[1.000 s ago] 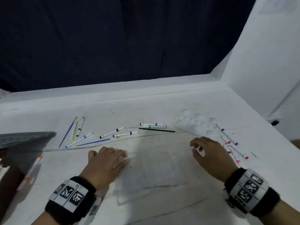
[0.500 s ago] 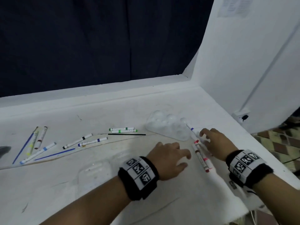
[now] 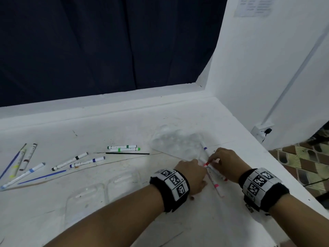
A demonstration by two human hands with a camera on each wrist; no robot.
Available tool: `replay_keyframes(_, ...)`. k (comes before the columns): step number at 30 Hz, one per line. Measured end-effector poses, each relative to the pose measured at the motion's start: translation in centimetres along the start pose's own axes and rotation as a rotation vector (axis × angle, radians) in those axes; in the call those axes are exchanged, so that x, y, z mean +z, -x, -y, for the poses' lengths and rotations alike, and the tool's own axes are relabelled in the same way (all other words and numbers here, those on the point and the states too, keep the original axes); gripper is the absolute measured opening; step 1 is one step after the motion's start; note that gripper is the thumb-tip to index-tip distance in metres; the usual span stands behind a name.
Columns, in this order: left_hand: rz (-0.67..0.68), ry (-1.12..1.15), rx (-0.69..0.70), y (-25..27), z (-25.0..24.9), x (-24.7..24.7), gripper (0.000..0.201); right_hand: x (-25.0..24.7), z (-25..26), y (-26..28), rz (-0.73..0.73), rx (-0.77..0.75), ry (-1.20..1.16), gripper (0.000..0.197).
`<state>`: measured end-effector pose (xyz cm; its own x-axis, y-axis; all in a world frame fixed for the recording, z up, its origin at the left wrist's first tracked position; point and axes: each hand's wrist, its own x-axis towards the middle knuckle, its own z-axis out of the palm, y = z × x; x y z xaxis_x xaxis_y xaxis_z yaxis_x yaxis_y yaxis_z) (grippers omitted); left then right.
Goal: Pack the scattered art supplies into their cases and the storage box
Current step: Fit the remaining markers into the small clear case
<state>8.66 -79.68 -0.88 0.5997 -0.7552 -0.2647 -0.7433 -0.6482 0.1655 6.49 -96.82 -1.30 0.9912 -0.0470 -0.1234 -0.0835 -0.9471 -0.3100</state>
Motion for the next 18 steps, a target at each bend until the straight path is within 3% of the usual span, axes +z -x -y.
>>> replay_keyframes(5, -0.107, 0.155, -0.06, 0.4, 1.8, -0.6, 0.013, 0.4, 2.5, 0.3, 0.055, 0.001, 0.026, 0.019)
replay_keyframes(9, -0.297, 0.447, -0.097, 3.3, 3.7, -3.0, 0.008, 1.1, 4.2, 0.5, 0.007, -0.029, -0.048, 0.012)
replay_keyframes(14, -0.622, 0.762, -0.185, 10.8, 7.7, -4.0, 0.036, 2.4, 6.6, -0.1, -0.048, -0.057, -0.096, 0.008)
replay_keyframes(18, -0.764, 0.919, -0.336, 18.2, 12.2, -1.8, 0.04, 2.8, 9.2, -0.1, -0.139, -0.13, -0.185, 0.013)
